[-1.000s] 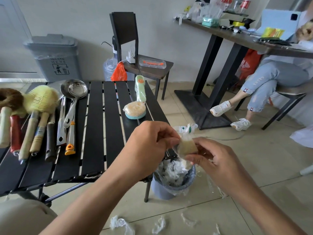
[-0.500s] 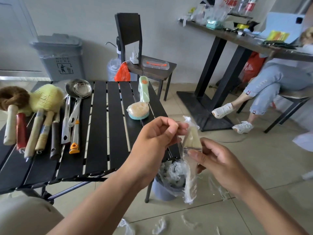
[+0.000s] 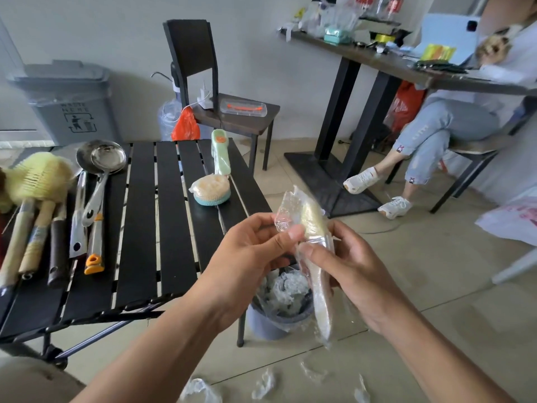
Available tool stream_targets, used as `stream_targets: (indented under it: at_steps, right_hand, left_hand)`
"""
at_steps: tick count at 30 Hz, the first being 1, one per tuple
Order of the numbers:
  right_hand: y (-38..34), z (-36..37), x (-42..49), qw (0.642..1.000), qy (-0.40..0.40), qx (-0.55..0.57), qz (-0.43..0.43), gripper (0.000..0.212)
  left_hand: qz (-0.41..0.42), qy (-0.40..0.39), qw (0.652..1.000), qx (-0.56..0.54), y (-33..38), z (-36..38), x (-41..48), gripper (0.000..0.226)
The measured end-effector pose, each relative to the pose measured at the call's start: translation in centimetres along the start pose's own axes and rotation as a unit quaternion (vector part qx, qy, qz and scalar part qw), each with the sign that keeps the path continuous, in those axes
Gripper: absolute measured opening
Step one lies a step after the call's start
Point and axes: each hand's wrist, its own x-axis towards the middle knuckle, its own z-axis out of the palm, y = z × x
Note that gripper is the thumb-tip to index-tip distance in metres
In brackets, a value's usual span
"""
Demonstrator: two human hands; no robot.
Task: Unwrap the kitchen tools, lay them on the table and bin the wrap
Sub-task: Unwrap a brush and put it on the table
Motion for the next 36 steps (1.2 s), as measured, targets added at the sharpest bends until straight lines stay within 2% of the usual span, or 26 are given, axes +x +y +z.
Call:
stream_targets:
  at_steps: [4, 8, 11, 13, 14, 17, 19, 21, 25, 28, 31, 36]
  right_hand:
    - [-0.2, -0.2, -0.1, 1.0, -0.018, -0.01, 0.007, 0.056]
    - [-0.1, 0.0, 0.0, 0.999, 0.054, -0.007, -0.002, 0.054]
    - [0.4, 0.6, 0.4, 0.997, 0.083, 0.007, -0.003, 0.085]
    - [0.3, 1.3, 0.5, 0.996, 0.081, 0.045, 0.016, 0.095]
    - [0.3, 1.6, 0.5, 0.995, 0.068, 0.065, 0.022, 0.092]
    - [0.1, 2.0, 0.5, 0.997, -0.003, 0.075, 0.011, 0.06]
    - [-0.2, 2.2, 0.4, 0.998, -0.006, 0.067, 0.004, 0.062]
    - [-0.1, 2.2, 0.3, 0.999, 0.008, 0.05, -0.005, 0.067]
    - [0.1, 1.8, 0.2, 1.0, 0.013, 0.001, -0.02, 0.055]
    - [-0.4, 1.7, 0.2, 0.999, 0.021, 0.024, 0.0, 0.062]
    - [-0.8, 1.7, 0.1, 0.997, 0.02, 0.069, 0.013, 0.068]
    - [-1.2, 2.3, 0.1, 0.997, 0.02, 0.067, 0.033, 0.075]
  left_hand:
    - [0.005, 0.02, 0.998, 0.061, -0.3, 0.0, -0.2, 0.039]
    - [0.06, 0.036, 0.99, 0.119, -0.6, 0.5, -0.4, 0.032]
    - [0.073, 0.053, 0.989, 0.114, -1.0, 0.8, -0.4, 0.02]
    - [0.068, 0.054, 0.992, 0.088, -1.0, 0.8, -0.5, 0.019]
    - [0.066, 0.053, 0.993, 0.08, -0.9, 0.8, -0.6, 0.019]
    - [0.05, 0.041, 0.997, 0.043, -1.1, 0.9, -0.6, 0.023]
    - [0.027, 0.019, 0.999, -0.002, -1.1, 1.0, -0.6, 0.031]
    - [0.012, -0.013, 1.0, -0.002, -1.0, 0.9, -0.7, 0.038]
    - [0.036, -0.019, 0.991, 0.126, -0.7, 0.4, -0.7, 0.032]
    - [0.068, -0.02, 0.981, 0.183, -0.5, 0.3, -0.8, 0.032]
    - [0.112, -0.016, 0.981, 0.158, -1.0, 0.9, -1.0, 0.036]
    - [0.142, 0.018, 0.982, 0.126, -1.9, 1.7, -1.0, 0.043]
